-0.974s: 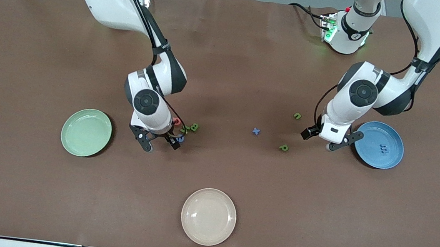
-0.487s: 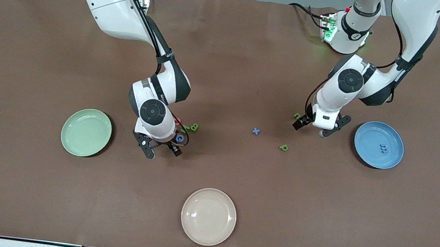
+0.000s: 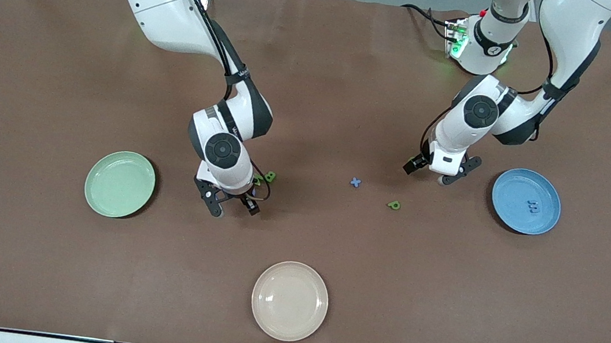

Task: Sort upper and lower case letters into plates
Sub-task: 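Grasp the blue C with the right gripper while the left gripper reaches the green u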

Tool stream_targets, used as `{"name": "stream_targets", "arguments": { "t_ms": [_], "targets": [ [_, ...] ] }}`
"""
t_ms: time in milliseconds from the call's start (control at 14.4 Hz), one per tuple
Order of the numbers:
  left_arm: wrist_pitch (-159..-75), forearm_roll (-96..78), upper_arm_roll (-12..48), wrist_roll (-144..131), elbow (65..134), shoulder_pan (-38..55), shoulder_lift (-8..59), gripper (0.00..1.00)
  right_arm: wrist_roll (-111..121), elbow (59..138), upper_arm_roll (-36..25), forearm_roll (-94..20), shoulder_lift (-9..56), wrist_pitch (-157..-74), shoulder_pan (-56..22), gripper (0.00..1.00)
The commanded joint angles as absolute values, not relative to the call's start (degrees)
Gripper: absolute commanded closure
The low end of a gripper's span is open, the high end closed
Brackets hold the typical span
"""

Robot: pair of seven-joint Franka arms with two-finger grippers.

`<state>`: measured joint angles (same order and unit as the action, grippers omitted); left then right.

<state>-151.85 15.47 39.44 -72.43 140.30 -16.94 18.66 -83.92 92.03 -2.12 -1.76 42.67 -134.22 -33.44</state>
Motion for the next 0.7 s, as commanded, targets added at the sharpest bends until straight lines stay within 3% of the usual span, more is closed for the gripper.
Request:
{"name": "stream_targets", "arguments": {
  "t_ms": [0,278,417,626],
  "targets": [
    [-152.9,17.5,39.5,-73.6,140.1,-16.3,21.3,0.07,-85.5,93.2,-2.5,-1.0,42.7,-136.0,-33.9,0.17],
    [-152.8,18.6,39.3,-73.7,139.9,-16.3,22.7,0.18,-86.4,93.9,-2.5,-1.0,43.1,-137.5,-34.0,0.19],
    [-152.8,18.6,39.3,-73.7,139.8,-16.3,22.7,0.27,-86.4,93.9,-2.5,-0.9,43.1,-137.8,-34.3,0.27],
    [-152.8,18.7,39.3,-73.7,139.6,-16.2,22.7,0.30,-86.6,93.8,-2.5,-0.9,43.1,-137.8,-34.8,0.31]
  ]
}}
